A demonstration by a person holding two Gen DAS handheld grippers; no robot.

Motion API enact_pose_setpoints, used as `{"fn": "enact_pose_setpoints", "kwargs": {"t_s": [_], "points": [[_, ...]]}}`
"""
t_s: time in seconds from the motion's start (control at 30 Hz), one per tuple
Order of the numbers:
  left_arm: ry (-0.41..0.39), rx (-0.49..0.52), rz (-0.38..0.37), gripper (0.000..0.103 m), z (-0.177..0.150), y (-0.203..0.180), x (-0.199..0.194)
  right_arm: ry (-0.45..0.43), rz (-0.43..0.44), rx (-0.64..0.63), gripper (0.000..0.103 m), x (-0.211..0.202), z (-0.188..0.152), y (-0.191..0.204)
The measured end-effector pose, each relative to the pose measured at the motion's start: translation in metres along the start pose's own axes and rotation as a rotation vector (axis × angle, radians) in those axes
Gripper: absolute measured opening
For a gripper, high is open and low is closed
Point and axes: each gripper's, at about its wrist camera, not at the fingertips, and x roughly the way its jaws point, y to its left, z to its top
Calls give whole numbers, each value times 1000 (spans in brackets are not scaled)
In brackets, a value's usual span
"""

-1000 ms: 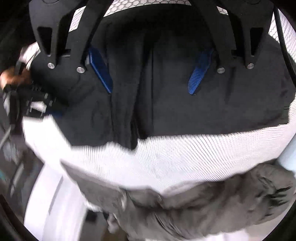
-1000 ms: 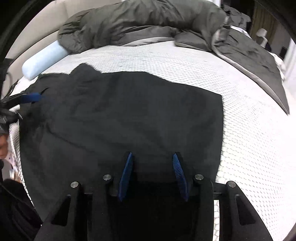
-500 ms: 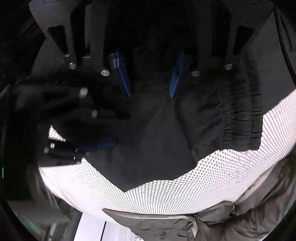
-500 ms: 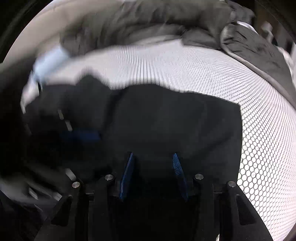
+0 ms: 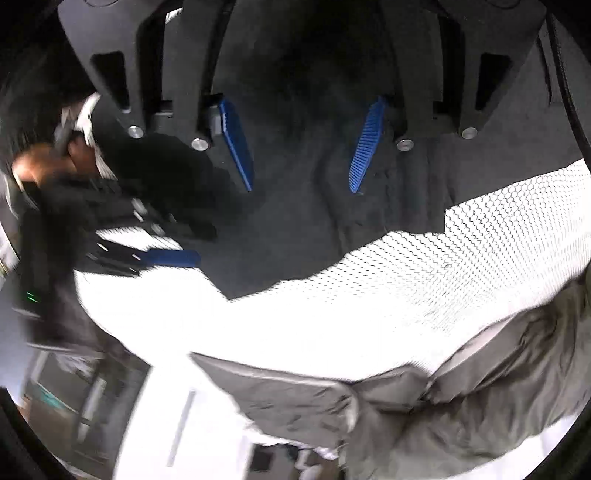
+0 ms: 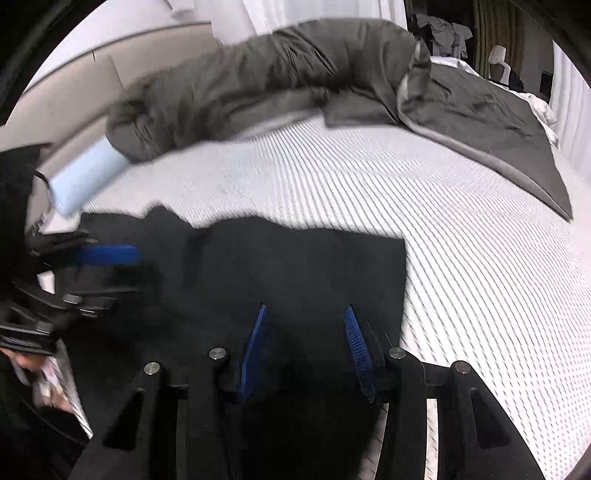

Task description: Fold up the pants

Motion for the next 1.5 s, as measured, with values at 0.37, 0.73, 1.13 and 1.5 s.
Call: {"fn": "enact_pose_setpoints", "kwargs": {"t_s": [0.37,0.73,1.13,1.5], "points": [[82,-126,23,4,-3,52,45,153,-192,-126,45,70,20,16],[-67,77,26,78,-47,-14,-50,14,17,-64,46,-1,-3,34],[62,118,119,81,-103,-6,-31,92,-134,-207,53,8,-64,76],[-158,-395,234,88,-156,104,-136,1,-60,-72,91,-18,-66,49]]}}
